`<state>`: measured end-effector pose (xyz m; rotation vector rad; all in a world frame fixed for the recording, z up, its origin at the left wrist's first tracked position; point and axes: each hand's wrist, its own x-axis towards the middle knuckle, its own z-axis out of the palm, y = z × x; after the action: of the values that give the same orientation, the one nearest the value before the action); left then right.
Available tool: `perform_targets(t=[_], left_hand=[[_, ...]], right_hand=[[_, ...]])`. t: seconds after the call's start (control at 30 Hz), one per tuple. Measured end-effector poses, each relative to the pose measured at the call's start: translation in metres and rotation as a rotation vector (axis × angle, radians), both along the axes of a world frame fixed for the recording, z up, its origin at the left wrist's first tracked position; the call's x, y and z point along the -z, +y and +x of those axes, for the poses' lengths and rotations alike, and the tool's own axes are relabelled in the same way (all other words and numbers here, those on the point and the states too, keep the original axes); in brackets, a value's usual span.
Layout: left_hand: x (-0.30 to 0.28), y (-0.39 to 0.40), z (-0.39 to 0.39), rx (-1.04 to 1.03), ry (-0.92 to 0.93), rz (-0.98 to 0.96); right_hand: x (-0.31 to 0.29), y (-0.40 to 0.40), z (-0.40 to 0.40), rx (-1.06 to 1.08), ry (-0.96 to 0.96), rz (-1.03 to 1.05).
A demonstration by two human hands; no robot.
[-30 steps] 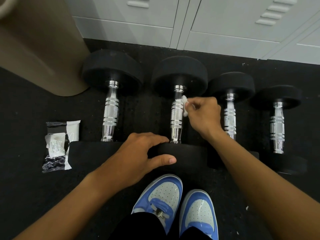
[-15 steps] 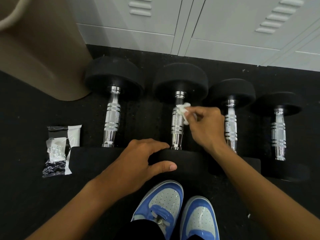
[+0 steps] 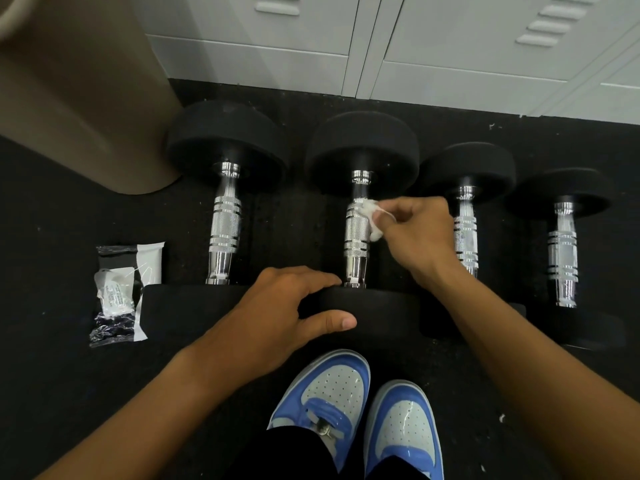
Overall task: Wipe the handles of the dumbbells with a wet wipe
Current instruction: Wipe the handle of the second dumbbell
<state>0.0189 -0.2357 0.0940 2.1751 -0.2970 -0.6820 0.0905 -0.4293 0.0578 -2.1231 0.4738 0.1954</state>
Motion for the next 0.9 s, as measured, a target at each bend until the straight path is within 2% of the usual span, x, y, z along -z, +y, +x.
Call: perform_targets(t=[0.13,0.23,0.4,0.5,0.67,0.9], left_hand=[[0.001,0.001,0.000,-0.006,0.019,0.004],[0.001,0.001,0.000,0.000,0.013,0.004],[-0.001,0.001,0.000,0.002,0.019,0.014],[-0.001,0.001,0.000,0.011,0.021,0.023],[0.002,0.003,0.000,0.007,0.024,0.036],[0.000,0.001,0.001,0.018,0.020,0.036]], right_hand=[[0.005,-0.006,-0.017,-0.088,0.051,0.036],[0.005,-0.008,-0.006,-0.043,0.057,0.055],[0.002,-0.010,-0.025,-0.130,0.094,0.055],[0.002,-0.013,-0.015,-0.093,0.131,0.041],[0.000,-0.013,-0.030,-0.157,0.121,0.049],[0.001,-0.013,-0.025,-0.142,0.106,0.061]])
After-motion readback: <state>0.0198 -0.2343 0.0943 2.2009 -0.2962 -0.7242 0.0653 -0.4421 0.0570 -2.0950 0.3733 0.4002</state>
